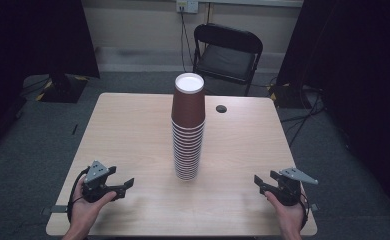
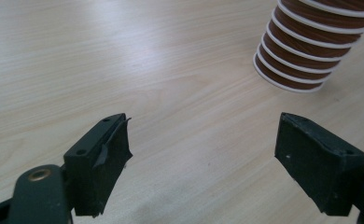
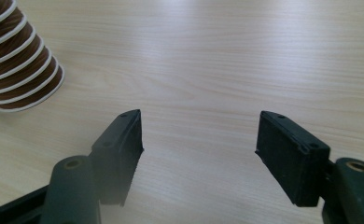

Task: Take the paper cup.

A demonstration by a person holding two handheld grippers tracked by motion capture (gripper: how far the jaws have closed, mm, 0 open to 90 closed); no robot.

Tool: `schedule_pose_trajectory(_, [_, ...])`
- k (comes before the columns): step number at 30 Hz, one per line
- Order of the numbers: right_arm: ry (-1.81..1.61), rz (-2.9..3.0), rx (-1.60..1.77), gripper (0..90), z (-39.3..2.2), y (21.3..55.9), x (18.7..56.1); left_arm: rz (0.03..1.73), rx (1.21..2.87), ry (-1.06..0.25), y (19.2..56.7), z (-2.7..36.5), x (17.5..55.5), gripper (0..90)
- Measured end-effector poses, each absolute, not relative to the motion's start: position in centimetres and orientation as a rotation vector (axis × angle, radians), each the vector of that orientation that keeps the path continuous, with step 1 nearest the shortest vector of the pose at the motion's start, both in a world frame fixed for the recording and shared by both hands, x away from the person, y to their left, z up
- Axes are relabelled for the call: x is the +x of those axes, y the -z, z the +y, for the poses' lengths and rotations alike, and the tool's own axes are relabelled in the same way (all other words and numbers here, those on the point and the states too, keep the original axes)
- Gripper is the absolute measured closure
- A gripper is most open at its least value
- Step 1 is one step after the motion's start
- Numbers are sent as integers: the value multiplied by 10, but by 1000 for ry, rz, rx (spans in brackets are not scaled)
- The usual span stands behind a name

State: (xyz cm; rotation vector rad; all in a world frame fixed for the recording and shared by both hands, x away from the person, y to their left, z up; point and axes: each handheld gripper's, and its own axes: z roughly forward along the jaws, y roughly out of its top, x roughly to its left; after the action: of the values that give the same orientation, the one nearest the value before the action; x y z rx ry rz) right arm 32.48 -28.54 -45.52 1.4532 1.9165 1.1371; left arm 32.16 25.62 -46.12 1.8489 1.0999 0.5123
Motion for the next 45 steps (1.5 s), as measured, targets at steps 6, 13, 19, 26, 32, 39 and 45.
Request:
schedule_pose_trajectory(6, [-1141,1963,1484,337,-283,459,325,1083,1855,-516,459,254,323,165])
schedule_pose_trajectory(13, [-1150,2004,1491,313,-281,461,327,1031,1827,-470,453,245,320,172])
schedule_pose_trajectory(19, [-1151,1997,1463,289,-281,458,322,948,1805,-471,442,234,309,156])
schedule_pose_trajectory(26, [-1165,2005,1460,276,-282,456,318,883,1821,-472,425,224,308,157])
schedule_pose_trajectory(32, [-1176,2016,1462,260,-280,458,321,826,1821,-464,412,215,316,177])
schedule_pose_trajectory(39, [-1167,2032,1447,240,-275,458,321,802,1784,-445,393,204,326,160])
schedule_pose_trajectory(45, [-1166,2029,1447,229,-276,458,320,765,1762,-422,374,196,329,160])
